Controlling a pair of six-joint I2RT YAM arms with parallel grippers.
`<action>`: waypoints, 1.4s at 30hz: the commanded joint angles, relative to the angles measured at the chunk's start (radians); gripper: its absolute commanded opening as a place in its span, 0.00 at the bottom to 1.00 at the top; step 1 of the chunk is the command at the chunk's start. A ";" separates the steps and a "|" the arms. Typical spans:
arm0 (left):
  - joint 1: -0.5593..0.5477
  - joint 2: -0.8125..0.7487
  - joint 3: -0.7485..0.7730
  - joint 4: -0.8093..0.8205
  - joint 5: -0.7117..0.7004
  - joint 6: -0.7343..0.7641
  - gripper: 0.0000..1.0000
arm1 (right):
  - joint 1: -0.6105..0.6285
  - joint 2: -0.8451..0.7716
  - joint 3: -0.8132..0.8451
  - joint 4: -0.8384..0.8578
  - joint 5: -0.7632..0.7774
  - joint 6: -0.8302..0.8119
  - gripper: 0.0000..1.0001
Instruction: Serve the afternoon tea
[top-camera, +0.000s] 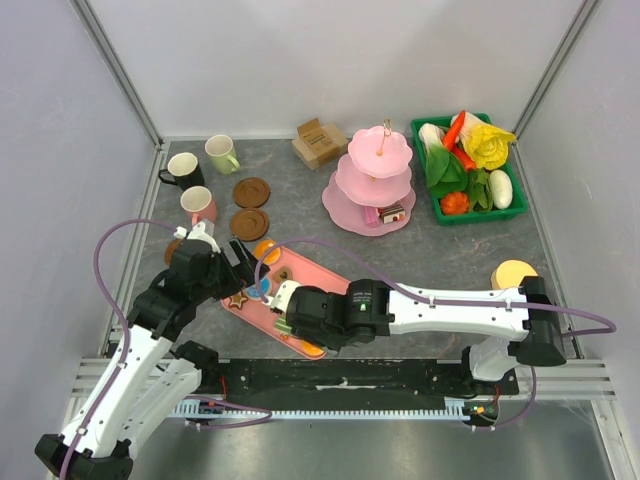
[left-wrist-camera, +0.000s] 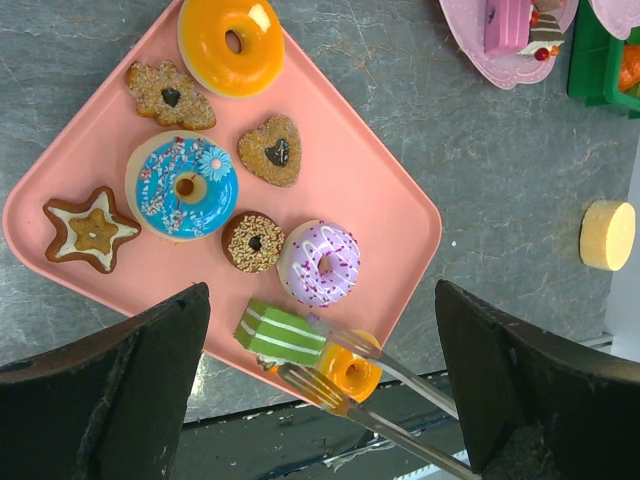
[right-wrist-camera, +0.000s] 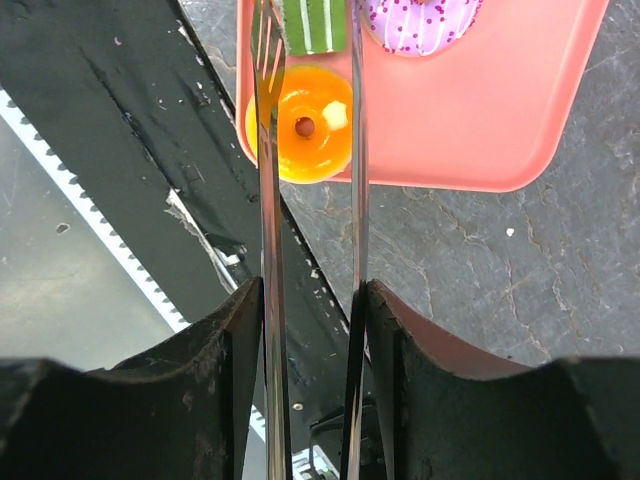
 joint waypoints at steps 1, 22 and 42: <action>0.001 0.009 0.012 0.012 0.002 0.002 0.99 | 0.007 0.022 0.046 -0.009 0.060 -0.020 0.51; 0.001 0.004 0.028 0.010 0.000 0.008 0.99 | 0.005 -0.005 0.103 0.011 0.103 0.021 0.22; 0.001 -0.017 0.071 0.001 -0.023 0.014 0.99 | -0.169 -0.166 0.069 0.058 0.175 0.136 0.17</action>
